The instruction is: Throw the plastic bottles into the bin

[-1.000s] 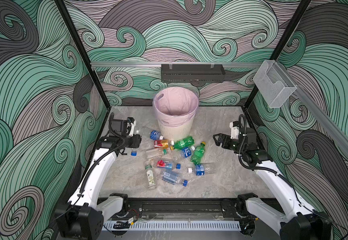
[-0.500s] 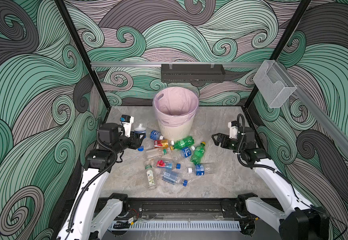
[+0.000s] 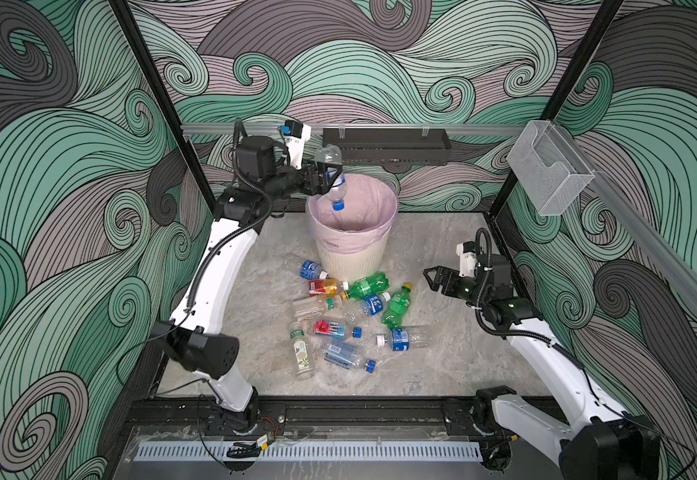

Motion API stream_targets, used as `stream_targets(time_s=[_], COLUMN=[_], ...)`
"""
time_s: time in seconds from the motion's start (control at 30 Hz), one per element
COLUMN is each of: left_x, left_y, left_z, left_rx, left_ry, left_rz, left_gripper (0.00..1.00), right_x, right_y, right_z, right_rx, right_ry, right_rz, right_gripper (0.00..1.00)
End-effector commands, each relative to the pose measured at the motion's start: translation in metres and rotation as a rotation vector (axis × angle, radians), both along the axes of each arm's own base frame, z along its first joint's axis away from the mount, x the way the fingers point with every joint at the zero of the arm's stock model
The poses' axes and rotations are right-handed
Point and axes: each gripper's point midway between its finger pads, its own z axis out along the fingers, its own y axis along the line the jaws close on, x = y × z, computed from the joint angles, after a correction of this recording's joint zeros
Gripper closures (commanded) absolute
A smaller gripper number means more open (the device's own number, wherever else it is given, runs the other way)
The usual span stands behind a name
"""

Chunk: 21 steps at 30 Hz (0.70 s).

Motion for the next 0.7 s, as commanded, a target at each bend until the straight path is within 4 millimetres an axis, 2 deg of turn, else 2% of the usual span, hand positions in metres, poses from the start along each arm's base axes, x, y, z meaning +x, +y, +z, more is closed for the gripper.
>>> stream_targets(time_s=[0.0, 0.1, 0.27, 0.37, 0.43, 0.67], left_x=[0.001, -0.016, -0.067, -0.091, -0.107, -0.16], left_y=[0.009, 0.026, 0.066, 0.094, 0.106, 0.134], left_z=[-0.022, -0.031, -0.046, -0.072, -0.091, -0.152], left_rx=[0.023, 0.048, 0.108, 0.165, 0.188, 0.261], left_ry=[0.107, 0.083, 0.113, 0.171, 0.21, 0.315], left_rz=[0.062, 0.121, 0.209, 0.312, 0.339, 0.415], left_gripper=[0.15, 0.1, 0.05, 0.04, 0.04, 0.04], right_x=[-0.01, -0.018, -0.029, -0.034, -0.035, -0.031], right_y=[0.001, -0.002, -0.006, -0.005, 0.003, 0.039], right_z=[0.0, -0.004, -0.016, -0.032, -0.04, -0.064], right_rx=[-0.009, -0.04, -0.06, -0.061, -0.031, 0.001], right_ry=[0.032, 0.074, 0.175, 0.268, 0.31, 0.408], right_rz=[0.028, 0.032, 0.02, 0.027, 0.047, 0.139], right_gripper=[0.09, 0.1, 0.1, 0.13, 0.14, 0.13])
